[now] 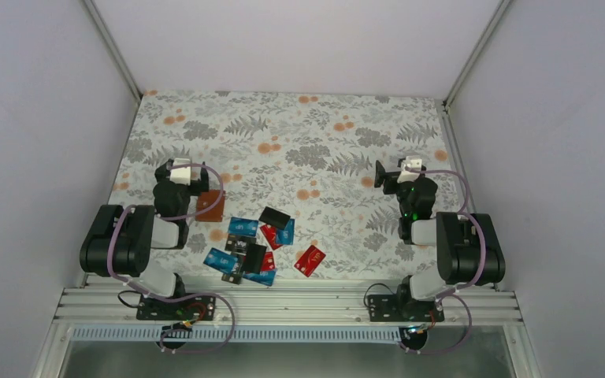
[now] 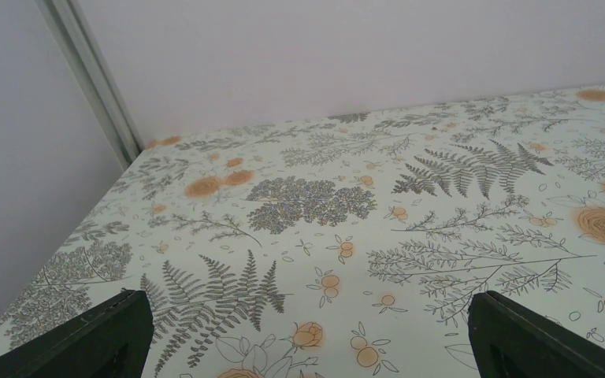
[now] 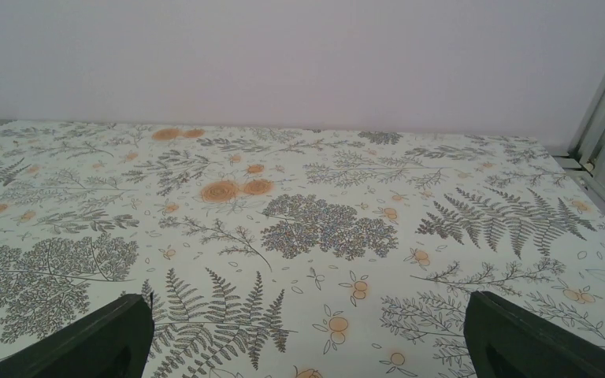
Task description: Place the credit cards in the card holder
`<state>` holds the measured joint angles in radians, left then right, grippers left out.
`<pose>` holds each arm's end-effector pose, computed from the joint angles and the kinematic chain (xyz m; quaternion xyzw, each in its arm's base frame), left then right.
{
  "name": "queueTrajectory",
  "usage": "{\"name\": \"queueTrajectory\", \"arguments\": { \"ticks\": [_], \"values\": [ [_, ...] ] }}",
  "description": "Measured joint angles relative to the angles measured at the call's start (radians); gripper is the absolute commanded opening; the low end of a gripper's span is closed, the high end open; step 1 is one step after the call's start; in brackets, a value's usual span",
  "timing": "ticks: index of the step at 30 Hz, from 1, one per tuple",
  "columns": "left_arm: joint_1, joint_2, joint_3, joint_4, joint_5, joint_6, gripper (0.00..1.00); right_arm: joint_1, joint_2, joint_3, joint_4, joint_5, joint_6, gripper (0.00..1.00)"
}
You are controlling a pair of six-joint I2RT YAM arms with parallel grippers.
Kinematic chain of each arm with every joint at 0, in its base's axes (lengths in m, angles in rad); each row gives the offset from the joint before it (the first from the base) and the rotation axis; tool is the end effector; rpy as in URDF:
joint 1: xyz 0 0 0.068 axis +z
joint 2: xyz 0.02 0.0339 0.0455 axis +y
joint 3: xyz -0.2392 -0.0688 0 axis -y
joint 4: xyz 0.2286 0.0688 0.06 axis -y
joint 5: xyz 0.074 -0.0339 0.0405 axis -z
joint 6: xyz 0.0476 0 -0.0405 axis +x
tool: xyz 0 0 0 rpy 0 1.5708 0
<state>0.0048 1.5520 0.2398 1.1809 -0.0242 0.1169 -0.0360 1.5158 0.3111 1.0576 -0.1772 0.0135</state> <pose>0.2525 0.0024 0.1311 0.0342 0.7512 0.0492 0.6574 0.2644 -0.0011 0.1427 -0.0391 0.7554 0.0597 0.6514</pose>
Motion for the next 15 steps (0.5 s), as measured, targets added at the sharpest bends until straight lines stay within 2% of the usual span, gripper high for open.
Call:
{"name": "queueTrajectory", "arguments": {
  "ticks": [15],
  "values": [
    [0.0, 0.0, 0.0, 0.0, 0.0, 0.0, 1.0, -0.008, 0.0, 0.0, 0.0, -0.014, 0.0, 1.0]
  ]
}}
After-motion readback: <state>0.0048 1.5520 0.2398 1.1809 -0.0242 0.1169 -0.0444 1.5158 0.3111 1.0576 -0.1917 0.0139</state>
